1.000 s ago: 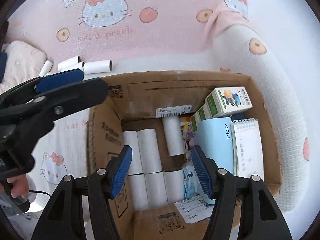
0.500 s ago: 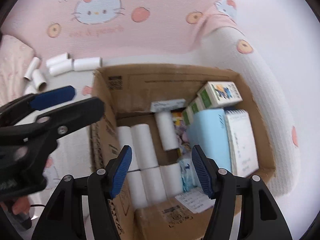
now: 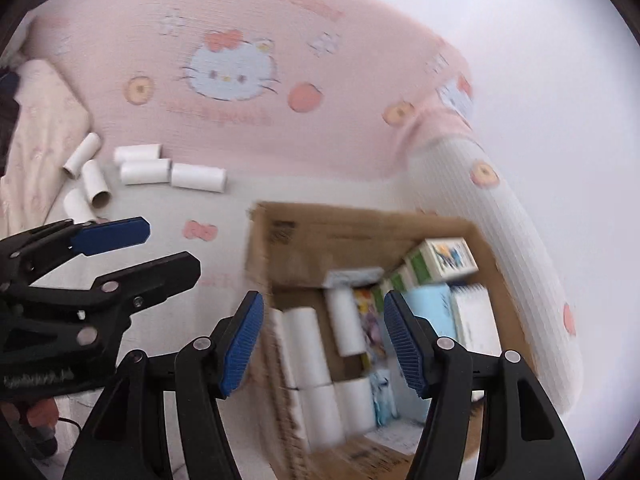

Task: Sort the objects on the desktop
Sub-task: 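Withdraw both tools from the box toward the scattered white tubes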

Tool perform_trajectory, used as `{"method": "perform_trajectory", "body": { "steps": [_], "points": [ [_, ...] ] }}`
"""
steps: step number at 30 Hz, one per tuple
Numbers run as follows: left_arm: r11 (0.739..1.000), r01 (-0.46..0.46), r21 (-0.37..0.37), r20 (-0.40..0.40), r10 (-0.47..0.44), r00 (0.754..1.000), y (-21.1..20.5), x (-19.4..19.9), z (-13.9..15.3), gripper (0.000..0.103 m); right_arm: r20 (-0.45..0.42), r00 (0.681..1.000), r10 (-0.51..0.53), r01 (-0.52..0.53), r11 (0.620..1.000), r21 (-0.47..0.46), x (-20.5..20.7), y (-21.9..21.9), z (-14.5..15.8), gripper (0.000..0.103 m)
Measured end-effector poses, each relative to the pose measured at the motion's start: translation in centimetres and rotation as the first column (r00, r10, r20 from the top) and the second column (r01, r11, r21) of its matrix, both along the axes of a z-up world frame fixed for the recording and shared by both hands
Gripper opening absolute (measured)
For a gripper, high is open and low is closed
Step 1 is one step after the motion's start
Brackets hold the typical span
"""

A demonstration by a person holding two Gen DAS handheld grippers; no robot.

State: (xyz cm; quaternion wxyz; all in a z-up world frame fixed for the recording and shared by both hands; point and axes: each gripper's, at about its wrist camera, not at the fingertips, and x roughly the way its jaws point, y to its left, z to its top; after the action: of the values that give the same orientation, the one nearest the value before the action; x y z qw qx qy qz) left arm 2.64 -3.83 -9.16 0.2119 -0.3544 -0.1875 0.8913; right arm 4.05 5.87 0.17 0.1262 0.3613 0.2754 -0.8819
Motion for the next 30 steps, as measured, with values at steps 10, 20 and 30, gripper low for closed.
{"method": "perform_trajectory", "body": {
  "steps": [10, 20, 30],
  "points": [
    [0.988, -0.151, 0.028, 0.071, 0.148, 0.986, -7.2, 0.6, -2.4, 0.070, -0.115, 0.966, 0.231, -0.225, 0.973, 0.058, 3.5, -5.4, -0.9, 0.063],
    [0.926, -0.376, 0.030, 0.187, 0.364, 0.912, -16.2, 2.4, -5.7, 0.070, -0.085, 0.906, 0.414, -0.410, 0.910, 0.056, 4.9, -11.5, -6.0, 0.067],
    [0.867, -0.498, 0.006, 0.252, 0.481, 0.840, -21.5, 3.9, -7.7, 0.070, -0.145, 0.776, 0.614, -0.616, 0.787, 0.041, 7.1, -16.6, -11.4, 0.067]
  ]
}}
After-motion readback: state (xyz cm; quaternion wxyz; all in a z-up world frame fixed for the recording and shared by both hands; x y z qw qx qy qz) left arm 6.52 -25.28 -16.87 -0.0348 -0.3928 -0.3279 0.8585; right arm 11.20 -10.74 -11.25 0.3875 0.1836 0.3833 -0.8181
